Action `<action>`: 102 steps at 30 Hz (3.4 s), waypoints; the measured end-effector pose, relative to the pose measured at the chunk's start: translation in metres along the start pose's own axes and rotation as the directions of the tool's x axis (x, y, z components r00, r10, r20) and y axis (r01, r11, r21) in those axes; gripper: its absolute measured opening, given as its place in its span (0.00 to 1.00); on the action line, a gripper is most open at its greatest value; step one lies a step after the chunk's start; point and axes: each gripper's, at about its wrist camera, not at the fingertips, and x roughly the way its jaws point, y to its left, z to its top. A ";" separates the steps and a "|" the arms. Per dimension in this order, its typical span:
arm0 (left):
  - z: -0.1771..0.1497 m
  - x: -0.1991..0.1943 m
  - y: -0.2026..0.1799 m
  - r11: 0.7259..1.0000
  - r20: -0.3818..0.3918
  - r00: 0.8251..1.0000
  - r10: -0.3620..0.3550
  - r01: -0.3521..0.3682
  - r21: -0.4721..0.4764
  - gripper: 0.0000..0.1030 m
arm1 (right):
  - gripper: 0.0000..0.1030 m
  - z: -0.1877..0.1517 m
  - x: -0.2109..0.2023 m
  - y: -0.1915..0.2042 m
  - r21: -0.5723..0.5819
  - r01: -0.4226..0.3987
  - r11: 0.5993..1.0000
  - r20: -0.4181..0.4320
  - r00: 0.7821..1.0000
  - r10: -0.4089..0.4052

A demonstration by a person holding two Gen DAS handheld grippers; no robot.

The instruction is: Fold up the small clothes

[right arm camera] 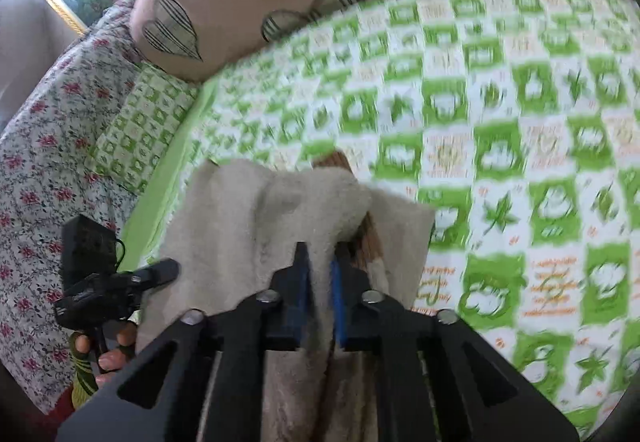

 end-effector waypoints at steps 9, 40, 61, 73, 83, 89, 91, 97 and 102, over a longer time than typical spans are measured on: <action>0.042 0.024 0.013 0.996 0.039 0.995 0.094 -0.094 0.005 0.48 | 0.09 -0.014 -0.004 -0.034 0.036 0.012 0.999 -0.020 1.000 -0.011; -0.215 -0.091 -0.045 0.863 0.167 0.945 0.283 -0.326 0.386 0.43 | 0.52 -0.156 -0.104 -0.002 0.029 -0.063 0.998 -0.019 0.998 0.064; -0.211 -0.085 -0.025 0.876 0.239 0.871 0.429 -0.466 0.124 0.26 | 0.06 -0.158 -0.111 0.024 -0.141 0.077 0.987 0.034 0.997 -0.073; -0.207 -0.094 -0.021 0.910 0.120 0.935 0.333 -0.352 0.219 0.26 | 0.20 -0.160 -0.092 -0.011 -0.018 0.110 0.994 -0.106 0.988 -0.111; -0.161 -0.094 -0.084 0.898 0.168 0.981 0.091 -0.154 0.411 0.28 | 0.31 -0.072 -0.072 -0.032 0.143 -0.042 0.989 -0.003 0.999 0.043; -0.138 -0.051 -0.080 0.907 0.077 0.995 0.064 -0.090 0.411 0.29 | 0.20 -0.032 -0.021 -0.038 0.156 -0.021 0.988 -0.043 0.999 0.028; -0.141 -0.041 -0.073 0.913 0.029 0.998 0.055 -0.062 0.403 0.29 | 0.07 -0.022 -0.020 -0.033 0.128 -0.006 0.992 -0.016 1.000 0.008; -0.149 -0.021 -0.061 0.920 -0.013 0.998 0.069 -0.059 0.387 0.28 | 0.07 -0.007 -0.002 -0.027 0.036 0.108 0.994 0.004 0.994 -0.108; -0.152 -0.020 -0.063 0.921 -0.018 0.997 0.077 -0.064 0.384 0.28 | 0.09 -0.017 0.011 -0.042 0.068 0.149 0.987 -0.021 0.989 -0.148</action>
